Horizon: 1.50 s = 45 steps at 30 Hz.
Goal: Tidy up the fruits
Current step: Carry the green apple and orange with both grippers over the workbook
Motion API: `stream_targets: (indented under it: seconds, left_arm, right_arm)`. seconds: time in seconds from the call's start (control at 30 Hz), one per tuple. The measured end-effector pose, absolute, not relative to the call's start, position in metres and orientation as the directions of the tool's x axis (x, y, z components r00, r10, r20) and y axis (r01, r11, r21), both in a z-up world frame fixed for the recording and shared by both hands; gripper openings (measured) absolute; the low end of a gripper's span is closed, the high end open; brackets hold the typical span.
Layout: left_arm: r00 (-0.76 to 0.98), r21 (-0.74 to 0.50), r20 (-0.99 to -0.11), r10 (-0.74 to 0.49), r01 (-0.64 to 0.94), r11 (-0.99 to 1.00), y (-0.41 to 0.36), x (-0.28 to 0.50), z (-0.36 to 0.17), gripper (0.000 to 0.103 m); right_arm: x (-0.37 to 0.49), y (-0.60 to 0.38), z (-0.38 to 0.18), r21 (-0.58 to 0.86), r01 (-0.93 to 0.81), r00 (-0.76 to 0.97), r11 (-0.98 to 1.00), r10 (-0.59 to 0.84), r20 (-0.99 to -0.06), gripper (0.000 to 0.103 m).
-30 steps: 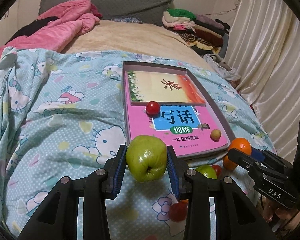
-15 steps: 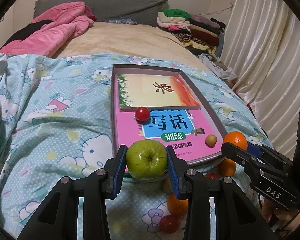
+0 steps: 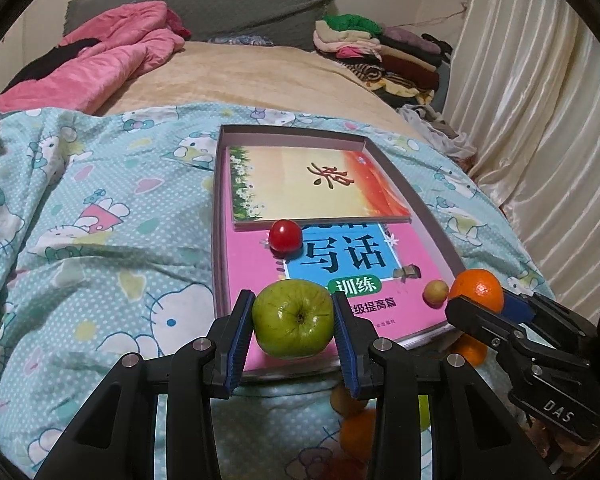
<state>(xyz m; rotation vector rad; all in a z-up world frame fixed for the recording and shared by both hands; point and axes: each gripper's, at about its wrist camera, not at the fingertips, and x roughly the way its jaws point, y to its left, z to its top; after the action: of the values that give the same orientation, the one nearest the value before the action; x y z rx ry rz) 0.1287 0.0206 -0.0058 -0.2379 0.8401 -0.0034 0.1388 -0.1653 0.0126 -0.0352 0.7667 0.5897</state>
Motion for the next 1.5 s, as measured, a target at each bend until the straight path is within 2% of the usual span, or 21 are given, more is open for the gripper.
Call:
stream_targets:
  seconds: [0.83, 1.5]
  left_arm:
    - [0.616, -0.176, -0.781, -0.105, -0.056, 0.983, 0.013, 0.155, -0.03, 0.04]
    - [0.617, -0.157, -0.781, -0.099, -0.041, 0.987, 0.011, 0.157, -0.032, 0.04]
  right_arm:
    - [0.165, -0.141, -0.003, 0.122, -0.572, 0.535, 0.811, 0.482, -0.694, 0.039]
    - [0.171, -0.133, -0.022, 0.109, -0.588, 0.499, 0.801, 0.466, -0.731, 0.039]
